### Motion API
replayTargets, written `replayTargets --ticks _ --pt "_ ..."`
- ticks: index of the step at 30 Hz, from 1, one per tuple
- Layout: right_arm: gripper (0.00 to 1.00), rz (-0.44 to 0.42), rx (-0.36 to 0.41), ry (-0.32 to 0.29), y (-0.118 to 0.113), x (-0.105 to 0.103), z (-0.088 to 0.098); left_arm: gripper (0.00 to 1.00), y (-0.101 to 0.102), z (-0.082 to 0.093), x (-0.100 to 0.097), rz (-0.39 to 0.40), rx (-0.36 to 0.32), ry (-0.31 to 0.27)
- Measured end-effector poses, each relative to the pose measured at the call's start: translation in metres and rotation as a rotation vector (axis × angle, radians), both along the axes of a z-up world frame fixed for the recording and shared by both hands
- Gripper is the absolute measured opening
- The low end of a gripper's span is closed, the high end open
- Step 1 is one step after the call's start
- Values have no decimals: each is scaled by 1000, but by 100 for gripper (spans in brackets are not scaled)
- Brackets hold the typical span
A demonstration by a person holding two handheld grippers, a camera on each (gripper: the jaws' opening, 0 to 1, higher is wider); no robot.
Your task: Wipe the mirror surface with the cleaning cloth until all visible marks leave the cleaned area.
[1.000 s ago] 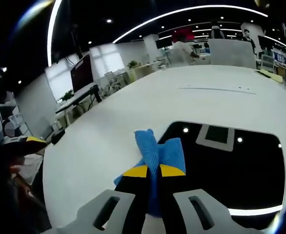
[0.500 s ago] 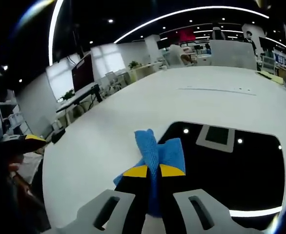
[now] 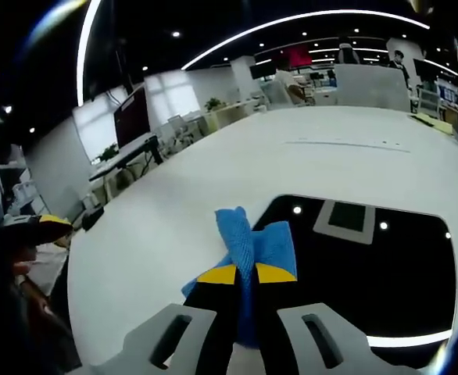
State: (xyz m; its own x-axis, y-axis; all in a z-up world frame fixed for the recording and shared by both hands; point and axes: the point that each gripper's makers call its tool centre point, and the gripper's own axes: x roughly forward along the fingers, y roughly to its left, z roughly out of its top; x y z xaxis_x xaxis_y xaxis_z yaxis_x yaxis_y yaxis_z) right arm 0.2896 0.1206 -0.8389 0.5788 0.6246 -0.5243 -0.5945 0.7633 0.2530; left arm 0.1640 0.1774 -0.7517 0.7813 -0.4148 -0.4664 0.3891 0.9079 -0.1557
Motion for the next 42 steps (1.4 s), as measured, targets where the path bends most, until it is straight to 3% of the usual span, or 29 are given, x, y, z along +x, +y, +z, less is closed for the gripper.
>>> replayTargets --ticks 14,42 --pt "2 19 -23 -18 -6 3 -6 97 -3 -2 1 -11 2 2" --pt "2 -51 -23 -23 -49 12 -14 97 -18 -2 5 -47 2 3"
